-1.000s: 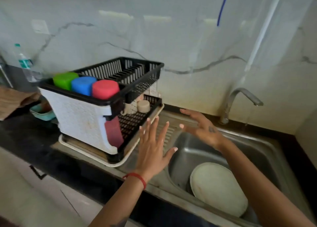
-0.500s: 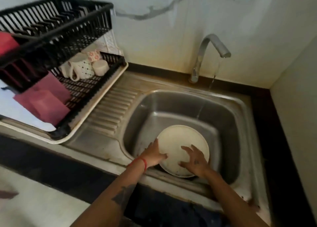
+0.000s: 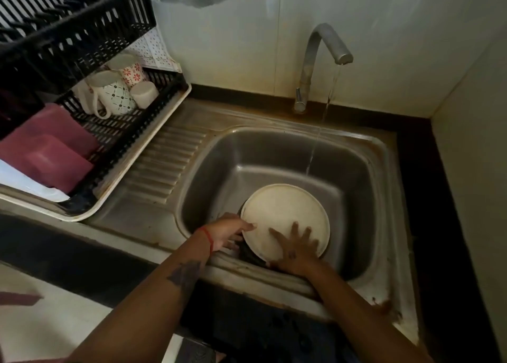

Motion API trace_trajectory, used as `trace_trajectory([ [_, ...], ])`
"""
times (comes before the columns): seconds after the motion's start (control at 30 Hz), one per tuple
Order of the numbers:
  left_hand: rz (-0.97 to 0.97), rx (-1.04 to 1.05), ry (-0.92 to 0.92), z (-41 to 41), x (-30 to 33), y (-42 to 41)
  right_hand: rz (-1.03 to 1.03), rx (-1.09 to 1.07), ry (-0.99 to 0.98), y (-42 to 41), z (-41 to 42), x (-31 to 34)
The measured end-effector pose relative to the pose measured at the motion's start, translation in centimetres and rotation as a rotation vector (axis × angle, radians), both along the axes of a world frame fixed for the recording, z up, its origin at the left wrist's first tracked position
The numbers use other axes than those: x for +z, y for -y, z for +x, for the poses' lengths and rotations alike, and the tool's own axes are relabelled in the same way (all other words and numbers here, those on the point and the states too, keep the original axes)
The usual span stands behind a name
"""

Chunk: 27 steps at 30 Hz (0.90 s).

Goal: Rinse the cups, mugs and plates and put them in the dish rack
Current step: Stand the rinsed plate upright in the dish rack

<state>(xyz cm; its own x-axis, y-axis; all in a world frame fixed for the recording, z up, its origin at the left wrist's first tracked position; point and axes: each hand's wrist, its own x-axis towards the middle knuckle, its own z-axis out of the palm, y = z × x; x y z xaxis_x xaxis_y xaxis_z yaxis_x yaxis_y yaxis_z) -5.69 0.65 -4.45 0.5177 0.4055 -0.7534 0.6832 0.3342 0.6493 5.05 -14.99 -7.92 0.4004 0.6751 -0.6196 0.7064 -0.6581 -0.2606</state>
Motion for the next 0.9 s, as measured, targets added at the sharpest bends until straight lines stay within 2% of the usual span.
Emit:
trace_trajectory([
  [0.23, 0.044, 0.144, 0.173, 0.3, 0.8, 0.7, 0.147, -0.049, 0.029, 0.2, -0.1, 1.0],
  [0.4, -0.051, 0.270, 0.278, 0.7, 1.6, 1.4, 0.292, 0.054, 0.214, 0.5, -0.5, 2.6],
  [0.5, -0.183, 0.487, 0.380, 1.7, 2.2, 2.4, 0.551, 0.047, 0.348, 0.8, -0.1, 4.7],
  [0.57, -0.257, 0.577, 0.417, 2.6, 2.9, 2.8, 0.796, 0.033, 0.460, 0.6, 1.3, 7.3],
  [0.63, -0.252, 0.567, 0.426, 3.3, 3.7, 2.8, 1.059, -0.013, 0.582, 0.2, 3.2, 9.8],
  [0.7, -0.227, 0.541, 0.429, 3.6, 4.4, 2.7, 1.167, -0.048, 0.647, -0.2, 4.7, 12.0],
  [0.77, -0.192, 0.511, 0.422, 3.4, 4.9, 2.9, 1.298, -0.171, 0.647, -0.4, 5.8, 13.4],
  [0.83, -0.130, 0.476, 0.397, 3.0, 5.0, 2.9, 1.413, -0.378, 0.504, -0.5, 6.2, 14.1],
  [0.9, -0.100, 0.470, 0.375, 2.7, 4.8, 3.1, 1.391, -0.610, 0.350, -0.8, 6.5, 13.9],
])
